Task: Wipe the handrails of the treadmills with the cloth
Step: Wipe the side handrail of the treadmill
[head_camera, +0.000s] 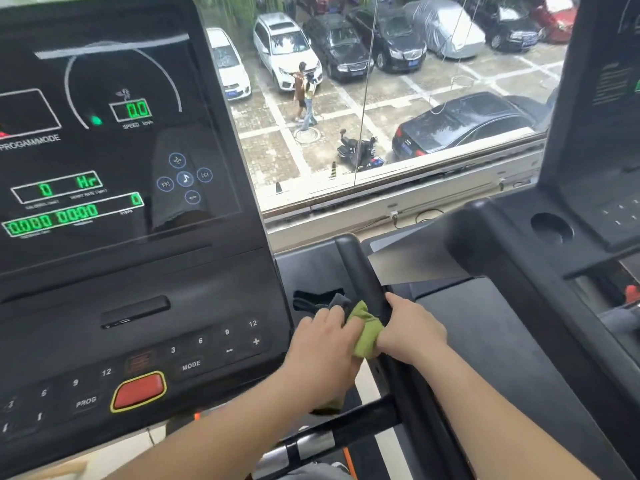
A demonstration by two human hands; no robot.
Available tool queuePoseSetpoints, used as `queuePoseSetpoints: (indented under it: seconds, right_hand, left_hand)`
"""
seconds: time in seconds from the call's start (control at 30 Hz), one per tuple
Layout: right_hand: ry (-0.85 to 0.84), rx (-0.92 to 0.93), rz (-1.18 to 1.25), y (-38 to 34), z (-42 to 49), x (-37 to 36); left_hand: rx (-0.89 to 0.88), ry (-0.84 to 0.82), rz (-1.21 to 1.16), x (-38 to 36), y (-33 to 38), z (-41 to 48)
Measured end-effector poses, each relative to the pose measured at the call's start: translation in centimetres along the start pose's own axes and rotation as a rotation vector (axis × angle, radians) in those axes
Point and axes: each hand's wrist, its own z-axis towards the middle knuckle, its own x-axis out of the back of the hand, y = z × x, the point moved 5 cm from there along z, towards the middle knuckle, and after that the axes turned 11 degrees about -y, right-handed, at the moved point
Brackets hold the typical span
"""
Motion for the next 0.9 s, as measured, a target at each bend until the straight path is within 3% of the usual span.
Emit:
queuePoseSetpoints:
  seconds: [0.27, 0.37, 0.5, 0.6, 0.67, 0.77, 0.9]
  right_hand:
    - [-0.064, -0.032, 0.026, -0.4, 0.0, -0.1]
    - [-0.050, -0.041, 0.009, -0.4, 0.2, 0.0]
    - [-0.042, -0.046, 0.009, -0.3, 0.6, -0.2]
    - [-0.043, -0.050, 0.015, -0.2, 0.8, 0.0]
    - [-0.053, -0.059, 0.020, 0.0, 0.8, 0.2]
    - [-0.061, -0.059, 0.055, 0.1, 0.7, 0.3]
    - [-0.052, -0.059, 0.067, 0.1, 0.3, 0.1]
  left_hand:
    - [0.284, 0.220, 0.038, 6.0, -8.5, 6.9]
    - [0.201, 0.105, 0.005, 3.1, -6.2, 7.1]
    - [-0.097, 0.065, 0.034, -1.4, -2.1, 4.2]
    - [-0.192, 0.154, 0.032, -0.3, -4.3, 4.9]
    - [-0.083, 0.215, -0.006, 1.8, -6.8, 7.1]
    - [0.150, 0.116, -0.136, 4.0, -8.9, 10.4]
    - [0.160, 0.070, -0.169, 3.3, -8.1, 9.5]
